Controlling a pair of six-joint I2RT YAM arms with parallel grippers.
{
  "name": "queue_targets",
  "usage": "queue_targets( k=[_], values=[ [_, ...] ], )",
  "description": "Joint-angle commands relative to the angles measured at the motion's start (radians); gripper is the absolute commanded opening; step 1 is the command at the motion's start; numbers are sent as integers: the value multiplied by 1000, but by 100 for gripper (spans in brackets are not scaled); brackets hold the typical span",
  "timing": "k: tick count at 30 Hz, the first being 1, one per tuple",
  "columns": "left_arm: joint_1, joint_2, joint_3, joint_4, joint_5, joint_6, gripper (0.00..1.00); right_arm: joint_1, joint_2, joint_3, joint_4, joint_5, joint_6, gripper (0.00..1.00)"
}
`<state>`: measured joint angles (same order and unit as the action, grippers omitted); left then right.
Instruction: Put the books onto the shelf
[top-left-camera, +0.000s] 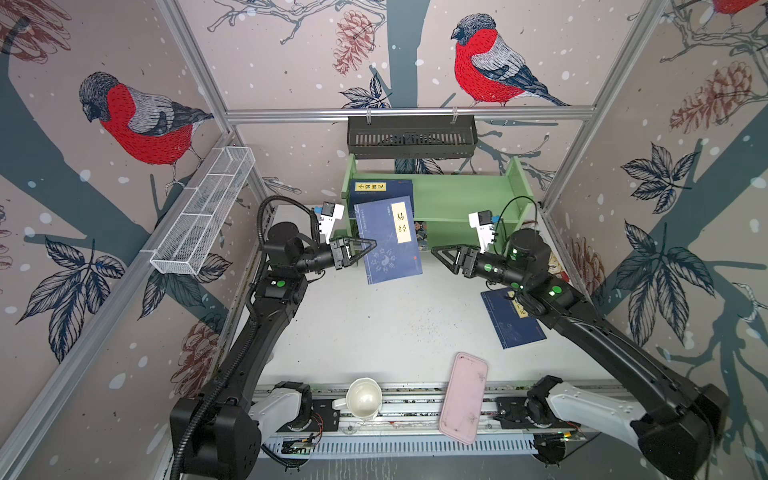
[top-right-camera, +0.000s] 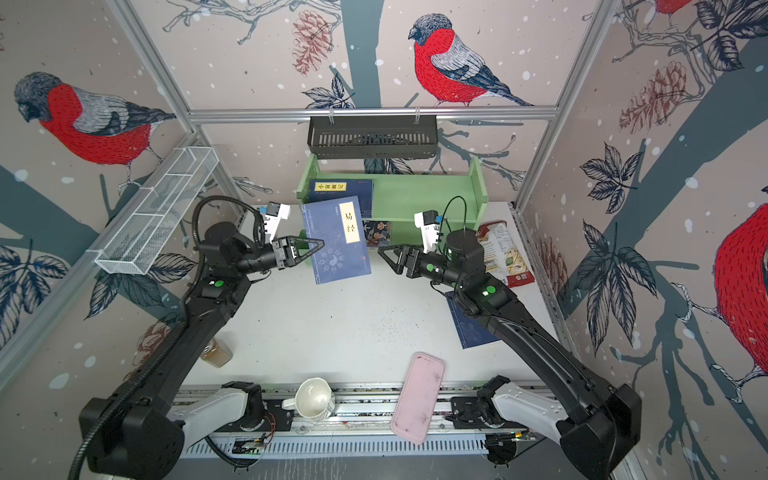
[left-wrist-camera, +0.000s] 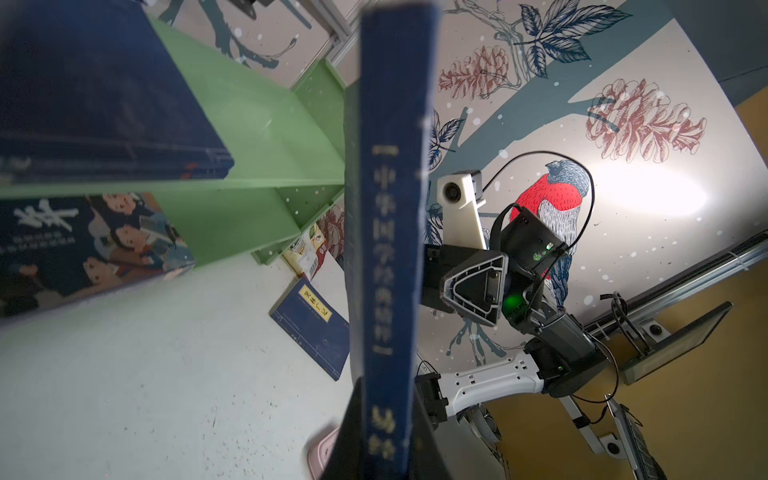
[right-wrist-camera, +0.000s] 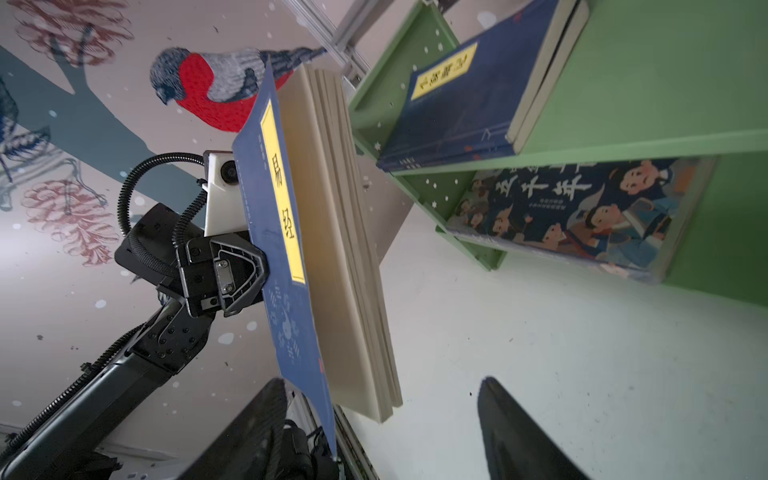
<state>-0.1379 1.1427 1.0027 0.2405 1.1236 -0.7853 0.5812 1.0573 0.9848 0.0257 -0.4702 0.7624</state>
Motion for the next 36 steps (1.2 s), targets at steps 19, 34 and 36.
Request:
queue_targets(
  k=[19,34,36],
  values=[
    [3,126,96,493,-269,-566,0,185,229,2,607,-1,226,83],
    [3,126,77,504,-273,-573,0,186,376,63,735,-7,269,83],
    [3,124,72,515,-272,-586,0,181,392,62,754,-5,280,83]
  ],
)
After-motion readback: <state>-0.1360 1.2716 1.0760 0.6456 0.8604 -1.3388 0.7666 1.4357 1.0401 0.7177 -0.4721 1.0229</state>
